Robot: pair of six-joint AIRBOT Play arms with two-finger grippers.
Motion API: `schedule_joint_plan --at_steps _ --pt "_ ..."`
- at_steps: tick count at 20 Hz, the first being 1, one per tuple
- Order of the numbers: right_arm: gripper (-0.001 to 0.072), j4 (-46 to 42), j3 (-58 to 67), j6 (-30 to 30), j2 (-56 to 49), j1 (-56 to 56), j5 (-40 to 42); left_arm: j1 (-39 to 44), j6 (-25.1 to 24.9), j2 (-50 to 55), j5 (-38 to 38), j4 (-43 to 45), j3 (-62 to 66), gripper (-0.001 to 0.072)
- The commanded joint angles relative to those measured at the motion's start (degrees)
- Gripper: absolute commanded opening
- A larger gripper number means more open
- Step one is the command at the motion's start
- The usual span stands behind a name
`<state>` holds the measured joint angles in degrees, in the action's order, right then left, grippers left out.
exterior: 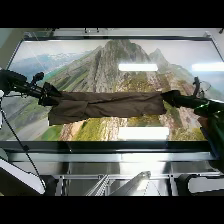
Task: Fold the shirts.
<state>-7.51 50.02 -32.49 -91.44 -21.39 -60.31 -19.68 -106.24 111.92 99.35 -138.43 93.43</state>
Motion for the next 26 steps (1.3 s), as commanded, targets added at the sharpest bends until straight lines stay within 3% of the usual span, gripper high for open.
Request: schedule_joint_plan --at_steps 1,4,5,6,8,10,19,21,22,23,26 --pt "0.0577 -5.53 3.41 -6.71 3.89 -3.15 -2.14 -0.09 -0.24 -3.13 0.02 -4.63 0.11 0.072" --pt "0.0593 -21.42 8.83 -19.56 3.61 -5.55 -1.14 -1.77 -0.24 -7.37 0.26 -4.72 0.11 0.0716" --pt "0.0652 -25.2 9.88 -22.43 2.73 -5.53 -1.05 -2.56 -0.24 -9.18 0.02 -4.68 0.09 0.0672" --pt "0.0652 -26.58 10.34 -23.56 1.4 -5.4 -1.11 -3.37 -0.24 -11.15 -0.02 -4.55 0.09 0.0607" --pt "0.0652 -26.38 10.36 -23.52 -2.03 -4.92 -1.29 -3.93 -0.22 -15.08 -0.42 -3.43 -0.76 0.0578" --pt "0.0652 -26.32 10.54 -23.5 -5.84 -3.56 -2.14 -3.91 -1.31 -19.12 -2.4 -3.45 -3.96 0.0005" --pt "0.0612 -23.23 13.14 -24.57 -9.31 8.94 -4.07 4.33 -1.73 -24.46 -6.78 -3.72 -17.4 0.0014" --pt "0.0339 -21.38 13.75 -24.39 -9.46 10.86 -5.92 8.7 -1.75 -24.41 -10.95 -3.74 -18.88 0.0015" --pt "0.0093 -19.8 14.03 -23.15 -9.46 11.34 -7.26 10.97 -1.75 -24.39 -13.46 -3.69 -19.47 0.0015" --pt "0.0021 -17.66 14.51 -22.23 -9.44 11.37 -9.14 12.87 -1.75 -24.13 -15.82 -3.61 -19.91 0.0015" --pt "0.0019 -16.22 17.22 -22.45 -8.26 9.49 -17.29 21.22 -1.73 -20.17 -23.52 -3.41 -19.87 0.0012"
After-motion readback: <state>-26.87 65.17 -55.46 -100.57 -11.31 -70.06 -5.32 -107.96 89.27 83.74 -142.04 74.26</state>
